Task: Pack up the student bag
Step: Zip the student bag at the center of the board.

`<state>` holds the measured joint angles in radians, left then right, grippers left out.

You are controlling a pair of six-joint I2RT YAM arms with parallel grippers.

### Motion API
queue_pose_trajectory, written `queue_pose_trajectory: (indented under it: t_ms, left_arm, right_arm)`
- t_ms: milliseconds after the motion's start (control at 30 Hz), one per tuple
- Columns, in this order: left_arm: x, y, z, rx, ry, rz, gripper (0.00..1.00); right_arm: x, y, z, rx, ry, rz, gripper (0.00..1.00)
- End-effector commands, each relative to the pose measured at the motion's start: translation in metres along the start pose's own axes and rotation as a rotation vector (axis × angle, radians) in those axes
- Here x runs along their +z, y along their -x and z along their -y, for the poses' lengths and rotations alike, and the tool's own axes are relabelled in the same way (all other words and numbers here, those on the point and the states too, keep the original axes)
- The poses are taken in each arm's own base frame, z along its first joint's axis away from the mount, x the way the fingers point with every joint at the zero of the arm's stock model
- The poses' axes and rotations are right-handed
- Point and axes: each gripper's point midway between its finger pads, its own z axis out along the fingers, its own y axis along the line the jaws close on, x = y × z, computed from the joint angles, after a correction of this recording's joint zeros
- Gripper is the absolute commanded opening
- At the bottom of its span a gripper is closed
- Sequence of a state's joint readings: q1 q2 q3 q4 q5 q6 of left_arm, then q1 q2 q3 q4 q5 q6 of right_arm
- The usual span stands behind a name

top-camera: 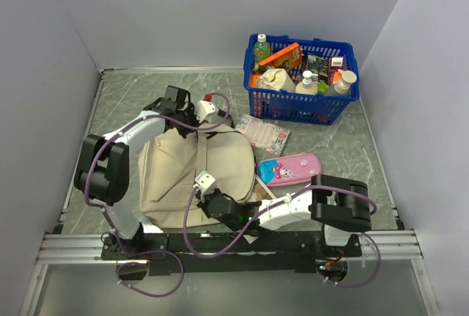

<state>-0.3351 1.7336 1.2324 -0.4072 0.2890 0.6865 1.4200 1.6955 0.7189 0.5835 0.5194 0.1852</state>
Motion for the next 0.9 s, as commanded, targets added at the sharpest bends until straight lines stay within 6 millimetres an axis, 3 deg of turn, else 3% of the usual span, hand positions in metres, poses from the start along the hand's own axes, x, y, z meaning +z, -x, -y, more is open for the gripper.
queue_pose_trajectory:
  t_ms: [0,67,100,133,167,200,267,300,367,400,433,467,500,600,733,867]
  left_arm:
    - [-0.016,0.041,-0.065,-0.002,0.226,0.119,0.03]
    - [-0.017,0.039,-0.055,-0.019,0.191,0.119,0.20]
    - [-0.017,0.034,-0.047,-0.036,0.161,0.106,0.50]
    - [-0.021,0.032,-0.041,-0.042,0.150,0.105,0.66]
    - [-0.024,0.029,-0.037,-0.045,0.143,0.103,0.96]
    - [-0.030,0.025,-0.036,-0.065,0.142,0.099,0.97]
    - [-0.049,0.023,-0.034,-0.105,0.151,0.115,0.96]
    - [-0.059,0.015,-0.035,-0.171,0.131,0.116,0.96]
    - [-0.083,0.013,-0.045,-0.230,0.141,0.135,0.97]
    - [-0.095,0.001,-0.056,-0.269,0.160,0.127,0.97]
    - [-0.107,-0.010,-0.054,-0.291,0.165,0.104,0.97]
    - [-0.113,-0.018,-0.056,-0.296,0.177,0.093,0.96]
    - [-0.124,-0.035,-0.065,-0.306,0.211,0.073,0.97]
    - [-0.136,-0.076,-0.053,-0.328,0.206,-0.002,0.97]
    - [-0.131,-0.113,-0.008,-0.406,0.072,-0.085,0.97]
    - [-0.119,-0.132,0.016,-0.457,0.041,-0.112,0.96]
  right_arm:
    - [-0.008,-0.012,-0.021,0.003,0.092,-0.038,0.00]
    - [-0.009,-0.006,-0.020,-0.009,0.088,-0.025,0.00]
    - [-0.009,0.006,-0.018,-0.016,0.078,-0.001,0.00]
    - [-0.008,0.014,-0.007,-0.015,0.031,0.017,0.03]
    - [-0.009,0.025,-0.002,-0.012,0.021,0.036,0.08]
    - [-0.012,0.051,0.002,0.007,0.024,0.085,0.19]
    - [-0.008,0.071,0.027,0.033,0.009,0.087,0.28]
    - [-0.010,0.099,0.034,0.070,0.005,0.126,0.37]
    - [-0.003,0.109,0.075,0.090,-0.054,0.097,0.46]
    - [-0.003,0.126,0.090,0.110,-0.073,0.110,0.53]
    - [-0.001,0.130,0.102,0.110,-0.084,0.101,0.56]
    - [0.000,0.122,0.115,0.094,-0.109,0.052,0.59]
    - [0.006,0.134,0.142,0.088,-0.163,0.046,0.63]
    - [0.018,0.125,0.180,0.055,-0.224,-0.076,0.70]
    - [0.028,0.106,0.205,0.055,-0.179,-0.181,0.80]
    - [0.037,0.088,0.230,0.107,-0.162,-0.257,0.83]
